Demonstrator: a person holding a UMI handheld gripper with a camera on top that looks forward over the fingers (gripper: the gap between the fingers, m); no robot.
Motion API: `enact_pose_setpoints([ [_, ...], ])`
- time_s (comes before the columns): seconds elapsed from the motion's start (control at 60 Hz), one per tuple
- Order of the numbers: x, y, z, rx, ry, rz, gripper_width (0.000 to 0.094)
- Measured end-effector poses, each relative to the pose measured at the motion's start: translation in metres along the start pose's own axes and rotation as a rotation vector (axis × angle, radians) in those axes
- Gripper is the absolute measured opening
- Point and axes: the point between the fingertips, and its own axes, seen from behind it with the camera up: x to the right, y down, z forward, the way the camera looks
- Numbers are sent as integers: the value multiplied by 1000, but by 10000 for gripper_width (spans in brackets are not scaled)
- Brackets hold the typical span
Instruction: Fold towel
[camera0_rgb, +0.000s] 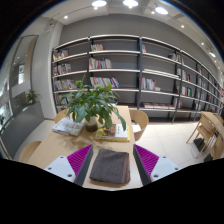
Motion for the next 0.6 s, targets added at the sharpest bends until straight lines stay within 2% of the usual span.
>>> enact_pose_setpoints([
  [0.167, -30, -5, -54, 29, -50, 21, 813],
  [0.283, -41, 12, -79, 13, -20, -8, 814],
  [0.6, -84, 46, -142, -3, -16, -7, 825],
])
